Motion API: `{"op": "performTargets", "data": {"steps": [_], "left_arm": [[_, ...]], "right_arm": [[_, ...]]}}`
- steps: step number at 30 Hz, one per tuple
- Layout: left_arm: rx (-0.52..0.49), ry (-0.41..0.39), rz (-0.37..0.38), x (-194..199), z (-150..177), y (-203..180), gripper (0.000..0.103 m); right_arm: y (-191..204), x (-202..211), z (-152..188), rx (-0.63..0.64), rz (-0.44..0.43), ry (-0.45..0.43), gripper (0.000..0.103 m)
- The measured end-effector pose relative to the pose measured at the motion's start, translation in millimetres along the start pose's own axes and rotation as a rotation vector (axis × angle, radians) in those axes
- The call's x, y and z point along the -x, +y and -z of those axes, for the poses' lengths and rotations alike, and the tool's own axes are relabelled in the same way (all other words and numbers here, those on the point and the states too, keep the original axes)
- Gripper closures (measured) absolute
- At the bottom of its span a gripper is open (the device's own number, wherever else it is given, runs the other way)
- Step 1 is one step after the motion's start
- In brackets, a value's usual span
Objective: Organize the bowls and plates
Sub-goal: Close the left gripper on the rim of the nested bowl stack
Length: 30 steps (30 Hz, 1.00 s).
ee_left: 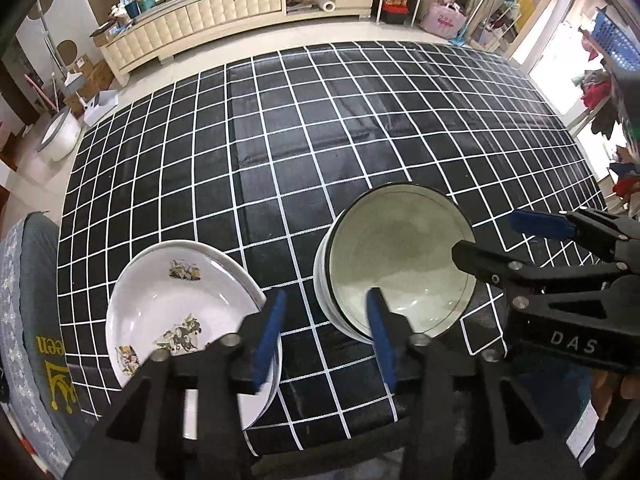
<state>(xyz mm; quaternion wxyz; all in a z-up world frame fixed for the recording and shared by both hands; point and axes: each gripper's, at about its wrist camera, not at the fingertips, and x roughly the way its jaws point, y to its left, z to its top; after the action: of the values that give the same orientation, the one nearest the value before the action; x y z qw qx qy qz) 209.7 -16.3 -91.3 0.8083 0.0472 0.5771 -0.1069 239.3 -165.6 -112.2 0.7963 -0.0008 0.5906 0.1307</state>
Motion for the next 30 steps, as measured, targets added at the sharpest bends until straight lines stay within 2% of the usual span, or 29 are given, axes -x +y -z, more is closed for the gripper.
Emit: {"op": "performTargets", "data": {"steps": [2,10,18,24,30], "left_arm": [[-0.006,-0.015,-0.002,2,1,0,0.054],[0.002,-0.012,0.008,-20,-1,6,0.054],[0.013,0.047,0.025,-51,-4,10,0.054],[0.006,0.071,0.006,-70,-6,12,0.054],[0.003,0.095,0.03,-86,-5,10,0.054]], "right_arm": [[-2,-1,1,-0.025,-0.007,-0.012,0.027],[-12,-27,-1,-0.075,-0.022,0.045,0.027],[-18,-46,-3,-0.097,-0.049,0.093,0.027],[-24,-55,-2,-0.106,-0.053,0.115,0.027],[-24,-59,1,-0.088,-0.086,0.142,0.027]]}}
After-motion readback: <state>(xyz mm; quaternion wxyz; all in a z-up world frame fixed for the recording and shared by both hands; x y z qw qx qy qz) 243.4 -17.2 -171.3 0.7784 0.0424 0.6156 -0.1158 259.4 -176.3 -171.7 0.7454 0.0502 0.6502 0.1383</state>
